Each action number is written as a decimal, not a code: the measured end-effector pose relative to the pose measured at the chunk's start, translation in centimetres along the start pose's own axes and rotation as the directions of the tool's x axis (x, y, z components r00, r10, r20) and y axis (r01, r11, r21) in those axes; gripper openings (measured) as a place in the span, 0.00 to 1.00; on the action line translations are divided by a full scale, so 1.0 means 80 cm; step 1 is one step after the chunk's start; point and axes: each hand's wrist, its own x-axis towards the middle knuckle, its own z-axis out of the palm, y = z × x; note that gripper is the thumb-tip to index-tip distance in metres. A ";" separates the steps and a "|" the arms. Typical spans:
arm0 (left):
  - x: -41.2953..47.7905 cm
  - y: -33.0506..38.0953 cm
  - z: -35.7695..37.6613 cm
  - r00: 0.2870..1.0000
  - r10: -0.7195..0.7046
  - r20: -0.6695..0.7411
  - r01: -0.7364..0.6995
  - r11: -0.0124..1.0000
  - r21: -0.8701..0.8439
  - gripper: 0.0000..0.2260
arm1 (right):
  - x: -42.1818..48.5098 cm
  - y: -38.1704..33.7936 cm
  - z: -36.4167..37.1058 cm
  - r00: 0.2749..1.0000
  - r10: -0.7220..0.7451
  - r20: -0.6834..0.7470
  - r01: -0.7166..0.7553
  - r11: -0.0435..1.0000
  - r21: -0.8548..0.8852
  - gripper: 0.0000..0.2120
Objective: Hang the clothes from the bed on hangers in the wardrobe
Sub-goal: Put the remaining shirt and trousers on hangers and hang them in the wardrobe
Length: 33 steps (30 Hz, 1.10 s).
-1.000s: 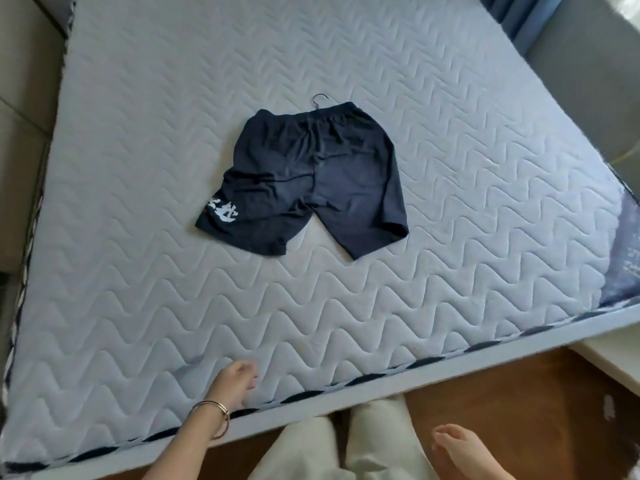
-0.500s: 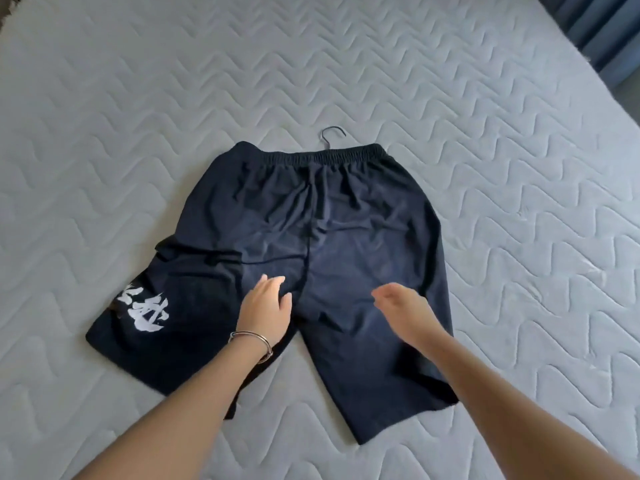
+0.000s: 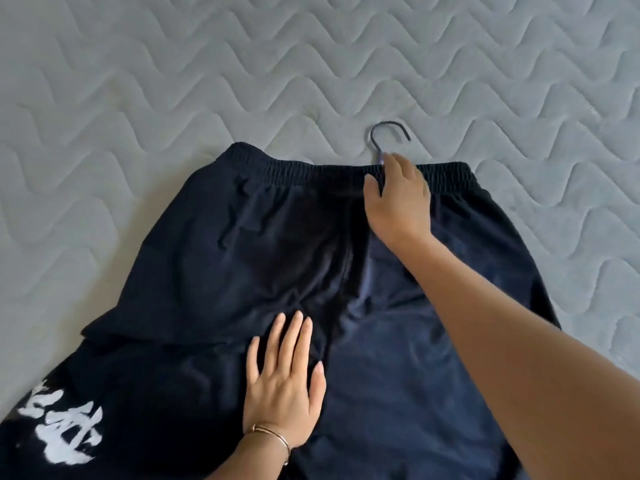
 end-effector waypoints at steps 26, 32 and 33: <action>0.001 -0.001 0.008 0.999 0.009 -0.054 -0.008 1.000 0.023 0.24 | 0.075 -0.005 -0.003 0.936 0.243 0.254 -0.296 0.935 0.197 0.10; 0.000 0.000 0.003 0.998 0.024 -0.062 -0.022 0.999 0.026 0.25 | 0.051 -0.004 -0.023 0.934 0.189 0.305 -0.239 0.961 0.137 0.11; -0.001 -0.001 0.002 0.997 0.026 -0.075 -0.024 0.999 0.027 0.25 | 0.050 -0.008 -0.026 0.921 0.199 0.336 -0.266 0.950 0.165 0.16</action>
